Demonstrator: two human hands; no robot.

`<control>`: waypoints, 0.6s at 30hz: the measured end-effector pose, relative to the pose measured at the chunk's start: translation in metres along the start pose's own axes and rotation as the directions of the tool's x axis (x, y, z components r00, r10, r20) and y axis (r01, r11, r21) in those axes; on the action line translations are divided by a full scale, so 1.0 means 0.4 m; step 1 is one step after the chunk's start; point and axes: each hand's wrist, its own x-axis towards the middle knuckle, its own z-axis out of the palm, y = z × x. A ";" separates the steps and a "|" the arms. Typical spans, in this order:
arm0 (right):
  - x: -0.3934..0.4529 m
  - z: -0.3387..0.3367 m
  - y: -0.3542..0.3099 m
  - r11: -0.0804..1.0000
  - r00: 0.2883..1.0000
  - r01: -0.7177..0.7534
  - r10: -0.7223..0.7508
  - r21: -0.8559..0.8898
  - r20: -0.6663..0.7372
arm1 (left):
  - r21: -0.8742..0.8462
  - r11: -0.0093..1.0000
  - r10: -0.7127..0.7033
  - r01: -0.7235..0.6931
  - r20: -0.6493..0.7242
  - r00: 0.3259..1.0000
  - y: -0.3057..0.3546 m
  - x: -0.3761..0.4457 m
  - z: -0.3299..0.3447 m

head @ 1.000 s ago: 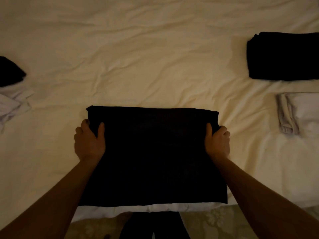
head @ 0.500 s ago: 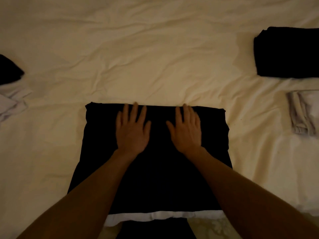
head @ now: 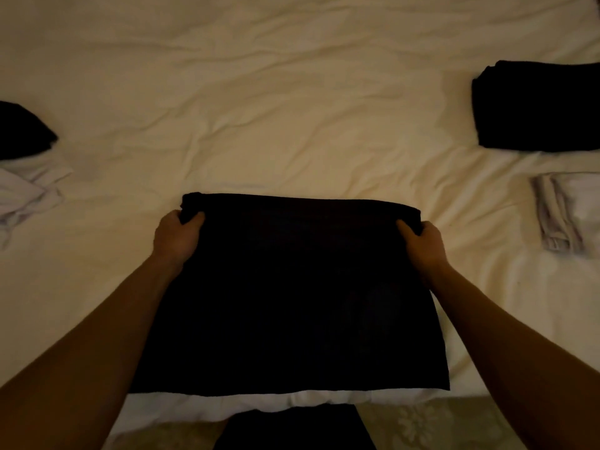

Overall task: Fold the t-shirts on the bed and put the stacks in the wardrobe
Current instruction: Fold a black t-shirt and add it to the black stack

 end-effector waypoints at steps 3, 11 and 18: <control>-0.002 -0.010 -0.026 0.992 0.991 0.127 -0.126 0.013 -0.040 | -0.203 0.977 0.068 -0.061 0.029 0.997 0.014 0.004 -0.016; 0.035 0.002 -0.100 0.985 0.986 0.147 -0.139 0.090 -0.090 | -0.014 0.983 0.179 -0.183 -0.145 0.973 0.080 0.037 -0.018; -0.087 -0.025 0.053 0.990 0.996 -0.094 0.092 -0.103 -0.021 | 0.047 0.999 0.011 -0.011 -0.005 1.000 -0.068 -0.131 -0.053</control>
